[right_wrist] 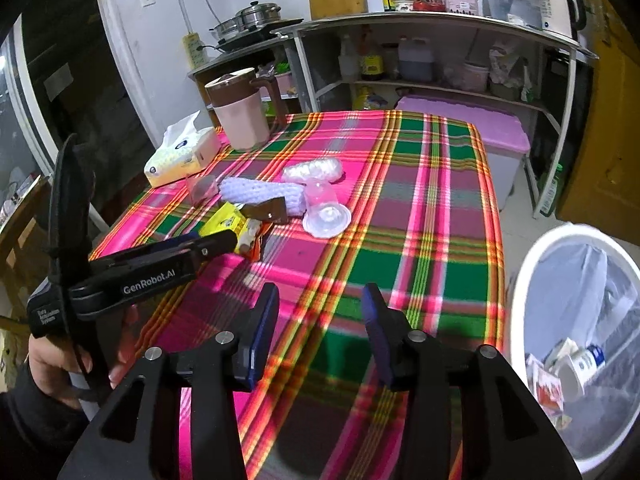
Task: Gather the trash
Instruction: 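Grasp the yellow snack bag with the left tool while the right tool grasps the clear plastic cup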
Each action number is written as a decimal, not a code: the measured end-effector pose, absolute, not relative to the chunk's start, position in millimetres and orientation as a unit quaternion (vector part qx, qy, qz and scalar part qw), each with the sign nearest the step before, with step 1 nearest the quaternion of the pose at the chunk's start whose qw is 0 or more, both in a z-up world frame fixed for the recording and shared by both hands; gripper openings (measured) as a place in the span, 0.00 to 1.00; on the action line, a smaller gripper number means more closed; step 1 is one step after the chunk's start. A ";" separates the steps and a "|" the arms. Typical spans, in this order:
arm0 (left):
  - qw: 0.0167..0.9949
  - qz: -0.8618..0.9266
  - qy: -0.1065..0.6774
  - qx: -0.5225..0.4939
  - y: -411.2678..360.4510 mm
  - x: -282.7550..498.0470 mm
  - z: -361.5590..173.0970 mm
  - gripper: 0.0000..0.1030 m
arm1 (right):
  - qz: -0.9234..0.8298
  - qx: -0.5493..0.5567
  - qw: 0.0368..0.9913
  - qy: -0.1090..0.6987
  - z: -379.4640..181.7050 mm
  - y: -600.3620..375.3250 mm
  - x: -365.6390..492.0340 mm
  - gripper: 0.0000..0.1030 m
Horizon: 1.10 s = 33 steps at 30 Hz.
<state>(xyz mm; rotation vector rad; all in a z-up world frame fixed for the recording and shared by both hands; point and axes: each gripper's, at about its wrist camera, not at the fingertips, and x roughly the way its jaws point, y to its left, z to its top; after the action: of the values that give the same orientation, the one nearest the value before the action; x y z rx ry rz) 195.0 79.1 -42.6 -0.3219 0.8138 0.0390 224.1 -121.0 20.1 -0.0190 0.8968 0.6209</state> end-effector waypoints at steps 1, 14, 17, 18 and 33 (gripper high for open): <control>0.905 0.020 0.395 -0.159 80.1 198.1 -44.0 0.48 | 0.296 -0.011 0.855 0.426 19.5 -118.0 228.7 0.43; 0.907 -0.003 0.388 -0.163 82.0 198.6 -46.1 0.21 | 0.298 -0.044 0.850 0.432 6.4 -83.5 279.5 0.43; 0.908 -0.008 0.384 -0.166 85.2 194.3 -43.8 0.21 | 0.297 -0.052 0.849 0.434 0.8 -73.5 290.8 0.43; 0.909 -0.009 0.382 -0.166 86.5 193.4 -43.1 0.21 | 0.298 -0.054 0.848 0.435 -0.9 -71.0 293.7 0.43; 0.907 -0.013 0.384 -0.171 96.8 194.2 -48.6 0.21 | 0.288 -0.078 0.846 0.442 -15.0 -46.2 317.3 0.32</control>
<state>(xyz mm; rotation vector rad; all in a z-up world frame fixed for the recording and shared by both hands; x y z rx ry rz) 194.2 96.8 -48.6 -0.3527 0.7920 -0.0275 317.3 -46.2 -15.0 -0.1641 0.9315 0.6073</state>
